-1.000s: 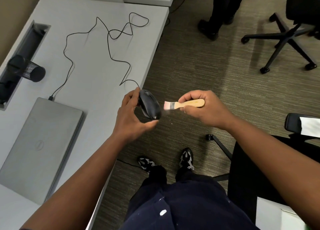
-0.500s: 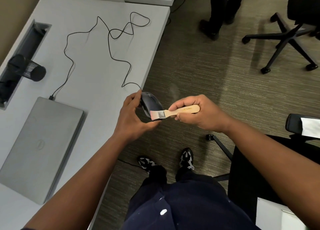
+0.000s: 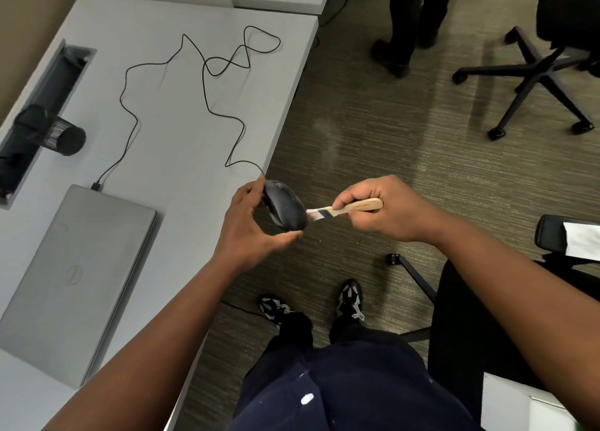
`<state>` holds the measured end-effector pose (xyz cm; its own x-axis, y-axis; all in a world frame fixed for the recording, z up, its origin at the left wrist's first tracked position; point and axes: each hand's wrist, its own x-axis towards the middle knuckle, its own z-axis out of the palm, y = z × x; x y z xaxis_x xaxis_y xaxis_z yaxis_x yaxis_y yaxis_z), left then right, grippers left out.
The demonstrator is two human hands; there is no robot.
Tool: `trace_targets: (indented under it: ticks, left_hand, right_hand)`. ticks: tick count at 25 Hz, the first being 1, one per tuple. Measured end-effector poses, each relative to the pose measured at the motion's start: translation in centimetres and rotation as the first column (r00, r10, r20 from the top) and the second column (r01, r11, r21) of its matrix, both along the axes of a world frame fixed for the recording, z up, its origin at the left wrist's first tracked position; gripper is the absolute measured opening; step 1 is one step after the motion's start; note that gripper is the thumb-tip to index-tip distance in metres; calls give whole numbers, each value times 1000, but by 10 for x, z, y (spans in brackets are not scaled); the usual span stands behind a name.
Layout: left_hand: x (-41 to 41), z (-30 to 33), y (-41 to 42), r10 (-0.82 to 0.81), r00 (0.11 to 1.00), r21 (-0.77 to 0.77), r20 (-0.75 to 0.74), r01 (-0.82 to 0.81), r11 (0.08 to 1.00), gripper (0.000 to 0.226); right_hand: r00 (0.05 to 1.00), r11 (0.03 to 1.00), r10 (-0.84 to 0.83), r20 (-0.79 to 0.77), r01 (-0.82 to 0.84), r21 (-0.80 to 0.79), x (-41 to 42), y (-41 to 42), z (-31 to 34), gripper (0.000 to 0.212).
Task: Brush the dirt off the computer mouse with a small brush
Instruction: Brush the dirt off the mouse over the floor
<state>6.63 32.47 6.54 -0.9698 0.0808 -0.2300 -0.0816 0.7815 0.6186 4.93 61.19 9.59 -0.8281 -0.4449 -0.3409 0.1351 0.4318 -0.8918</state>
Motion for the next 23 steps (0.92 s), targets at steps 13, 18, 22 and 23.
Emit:
trace_targets:
  ticks: [13, 18, 22, 23]
  left_hand:
    - [2, 0, 5, -19, 1000, 45, -16, 20, 999, 126]
    - [5, 3, 10, -54, 998, 69, -44, 57, 996, 123]
    - [6, 4, 12, -64, 997, 68, -51, 68, 995, 122]
    - [7, 4, 12, -66, 997, 68, -46, 69, 995, 123]
  right_hand:
    - [983, 984, -179, -36, 179, 13, 8, -17, -3, 17]
    - [977, 980, -198, 81, 199, -7, 9, -31, -4, 23]
    - [965, 969, -233, 121, 241, -58, 9, -34, -1, 24]
    - [962, 966, -238, 134, 248, -69, 9, -33, -2, 24]
